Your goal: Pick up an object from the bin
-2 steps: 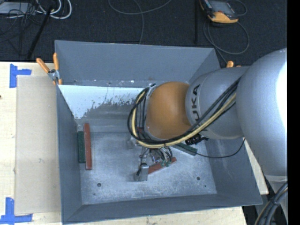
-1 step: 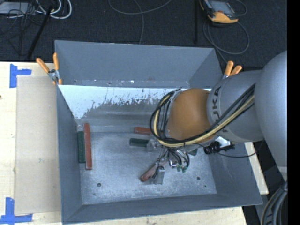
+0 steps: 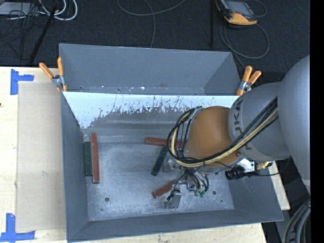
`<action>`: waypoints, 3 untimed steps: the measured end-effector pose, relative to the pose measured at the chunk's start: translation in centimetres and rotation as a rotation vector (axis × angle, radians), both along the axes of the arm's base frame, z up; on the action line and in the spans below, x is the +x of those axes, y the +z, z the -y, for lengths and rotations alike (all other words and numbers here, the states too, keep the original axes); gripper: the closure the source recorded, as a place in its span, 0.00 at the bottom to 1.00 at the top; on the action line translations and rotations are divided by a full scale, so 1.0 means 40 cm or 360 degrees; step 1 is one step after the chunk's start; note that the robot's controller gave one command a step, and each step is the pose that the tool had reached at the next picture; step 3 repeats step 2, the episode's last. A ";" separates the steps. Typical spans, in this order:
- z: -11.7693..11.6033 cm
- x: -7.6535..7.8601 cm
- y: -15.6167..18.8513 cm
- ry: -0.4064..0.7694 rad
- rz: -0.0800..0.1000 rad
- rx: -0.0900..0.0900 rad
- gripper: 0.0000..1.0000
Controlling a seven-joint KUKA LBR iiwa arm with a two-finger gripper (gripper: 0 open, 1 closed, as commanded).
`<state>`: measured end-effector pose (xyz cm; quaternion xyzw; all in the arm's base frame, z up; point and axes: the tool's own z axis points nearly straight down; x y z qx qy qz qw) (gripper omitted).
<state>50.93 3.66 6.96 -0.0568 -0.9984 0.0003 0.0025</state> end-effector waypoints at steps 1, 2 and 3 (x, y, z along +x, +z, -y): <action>0.001 0.002 0.001 -0.0006 0.0003 0.0002 1.00; 0.044 -0.019 0.335 -0.0035 0.0019 0.0001 1.00; 0.044 -0.019 0.335 -0.0035 0.0019 0.0001 1.00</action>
Offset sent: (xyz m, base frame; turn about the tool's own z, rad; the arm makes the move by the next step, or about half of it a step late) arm 0.0000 0.0000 0.0000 0.0000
